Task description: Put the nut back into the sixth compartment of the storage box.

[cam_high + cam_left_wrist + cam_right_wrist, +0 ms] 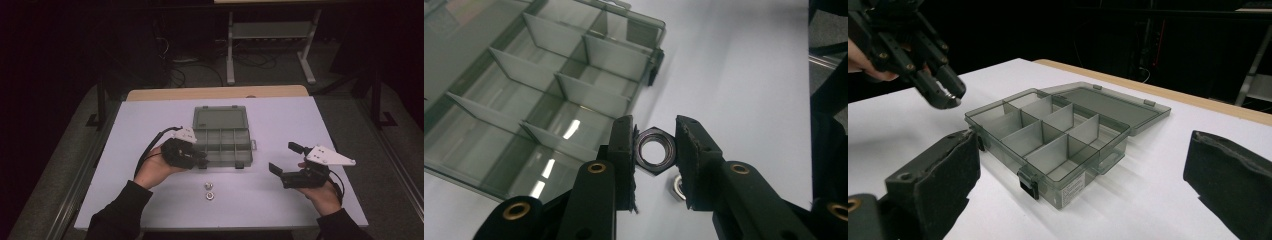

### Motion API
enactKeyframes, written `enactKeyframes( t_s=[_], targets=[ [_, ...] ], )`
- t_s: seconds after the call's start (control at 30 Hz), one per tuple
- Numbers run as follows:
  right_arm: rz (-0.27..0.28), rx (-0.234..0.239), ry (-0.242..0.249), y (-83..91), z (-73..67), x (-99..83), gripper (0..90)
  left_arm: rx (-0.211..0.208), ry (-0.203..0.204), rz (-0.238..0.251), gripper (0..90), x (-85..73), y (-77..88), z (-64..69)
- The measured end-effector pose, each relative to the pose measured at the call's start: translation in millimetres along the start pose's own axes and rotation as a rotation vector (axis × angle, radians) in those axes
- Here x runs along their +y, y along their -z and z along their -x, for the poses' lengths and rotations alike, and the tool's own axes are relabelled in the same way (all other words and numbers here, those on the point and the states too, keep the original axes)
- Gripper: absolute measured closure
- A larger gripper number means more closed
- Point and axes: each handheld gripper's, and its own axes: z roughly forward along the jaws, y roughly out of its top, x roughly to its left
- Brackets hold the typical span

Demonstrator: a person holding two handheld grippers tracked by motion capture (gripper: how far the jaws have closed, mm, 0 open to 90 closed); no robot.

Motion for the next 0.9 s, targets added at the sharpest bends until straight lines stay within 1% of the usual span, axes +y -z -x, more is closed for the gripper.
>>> enactKeyframes(
  t_s=[0.1, 0.13, 0.17, 0.2, 0.3, 0.37, 0.4, 0.43, 0.47, 0.63, 0.67, 0.73, 0.77, 0.8, 0.83, 0.9],
  targets=[
    [0.000, -0.002, 0.005, -0.2, 0.4, -0.1, 1.0, 0.006, -0.004, 0.009, 70.7, 6.1, 0.1, -4.2],
    [-0.008, -0.002, -0.002, 0.0, -0.1, -0.3, 1.0, 0.010, -0.006, 0.012, 70.7, 10.2, -0.2, -6.9],
    [-0.008, -0.002, -0.002, 0.0, -0.1, -0.3, 1.0, 0.010, -0.006, 0.012, 70.7, 10.2, -0.2, -6.9],
    [-0.003, -0.001, -0.001, -0.3, 0.3, -0.2, 1.0, 0.017, -0.009, 0.012, 70.7, 13.7, -1.0, -10.2],
    [-0.002, -0.004, 0.004, -0.2, 0.9, -0.2, 1.0, 0.022, -0.009, 0.014, 70.7, 16.5, -2.2, -13.9],
    [-0.006, -0.002, -0.011, 0.2, 0.0, -0.2, 1.0, 0.029, -0.007, 0.013, 70.7, 19.1, -3.3, -17.9],
    [-0.006, -0.002, -0.011, 0.2, 0.0, -0.2, 1.0, 0.032, -0.004, 0.013, 70.7, 20.2, -4.2, -19.6],
    [0.000, -0.004, 0.000, -0.2, 0.6, -0.2, 1.0, 0.037, -0.005, 0.014, 70.7, 21.3, -5.2, -21.4],
    [-0.001, -0.002, -0.003, -0.3, 0.4, -0.3, 1.0, 0.037, -0.008, 0.012, 70.7, 22.3, -6.0, -23.3],
    [-0.001, -0.003, -0.004, -0.4, 0.6, -0.4, 1.0, 0.040, -0.008, 0.007, 70.7, 25.6, -12.5, -30.1],
    [0.000, -0.003, -0.002, -0.4, 0.7, -0.4, 1.0, 0.039, 0.000, 0.006, 70.7, 25.7, -14.4, -30.6],
    [-0.001, -0.004, -0.004, -0.1, 0.6, -0.3, 1.0, 0.040, -0.006, -0.001, 70.7, 26.3, -17.0, -31.8],
    [-0.001, -0.003, -0.004, 0.0, 0.8, -0.4, 1.0, 0.040, 0.000, -0.003, 70.7, 26.4, -18.2, -31.7],
    [-0.002, -0.004, -0.008, 0.0, 0.7, -0.5, 1.0, 0.041, -0.005, -0.004, 70.7, 26.8, -19.5, -32.5],
    [-0.002, -0.003, -0.009, 0.0, 0.7, -0.5, 1.0, 0.041, 0.000, -0.002, 70.7, 26.7, -20.8, -32.5],
    [-0.003, -0.002, -0.009, -0.1, 0.7, -0.6, 1.0, 0.042, -0.003, -0.013, 70.7, 26.7, -23.4, -33.6]
  ],
)
